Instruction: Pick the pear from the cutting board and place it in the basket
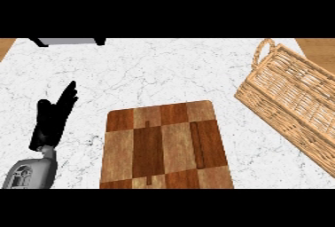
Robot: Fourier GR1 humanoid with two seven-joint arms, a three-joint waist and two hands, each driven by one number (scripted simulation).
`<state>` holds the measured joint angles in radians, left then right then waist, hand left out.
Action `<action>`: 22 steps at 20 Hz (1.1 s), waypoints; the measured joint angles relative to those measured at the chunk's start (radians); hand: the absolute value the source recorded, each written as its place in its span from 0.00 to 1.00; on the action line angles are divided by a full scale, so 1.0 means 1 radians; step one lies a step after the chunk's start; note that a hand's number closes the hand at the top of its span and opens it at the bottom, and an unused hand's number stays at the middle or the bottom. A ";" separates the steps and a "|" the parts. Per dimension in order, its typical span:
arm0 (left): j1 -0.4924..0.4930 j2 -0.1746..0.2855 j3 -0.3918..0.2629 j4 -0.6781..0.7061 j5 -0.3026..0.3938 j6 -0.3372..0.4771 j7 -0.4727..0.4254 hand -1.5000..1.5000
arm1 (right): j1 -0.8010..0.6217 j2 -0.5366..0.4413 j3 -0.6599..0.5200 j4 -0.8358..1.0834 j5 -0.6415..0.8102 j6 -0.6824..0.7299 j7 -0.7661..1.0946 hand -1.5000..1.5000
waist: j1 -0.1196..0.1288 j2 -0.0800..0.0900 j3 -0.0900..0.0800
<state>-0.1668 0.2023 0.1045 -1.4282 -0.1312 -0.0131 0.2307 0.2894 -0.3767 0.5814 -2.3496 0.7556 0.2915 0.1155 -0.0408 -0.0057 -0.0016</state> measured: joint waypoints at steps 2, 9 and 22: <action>0.003 0.000 -0.003 -0.001 -0.001 -0.002 -0.002 0.50 | -0.001 0.028 -0.027 -0.009 -0.010 0.002 0.007 1.00 | 0.002 0.001 0.000; -0.006 0.002 -0.005 -0.009 0.003 -0.011 0.009 0.50 | -0.067 0.140 -0.099 -0.026 -0.047 0.049 0.093 1.00 | 0.011 0.002 -0.002; -0.023 -0.001 -0.011 0.007 -0.003 -0.014 0.010 0.50 | -0.460 0.138 -0.452 -0.003 -0.100 0.259 0.338 1.00 | 0.019 0.001 -0.004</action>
<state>-0.1894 0.2015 0.0935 -1.4213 -0.1338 -0.0267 0.2410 -0.1701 -0.2390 0.1296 -2.3527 0.6553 0.5502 0.4531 -0.0214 -0.0043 -0.0054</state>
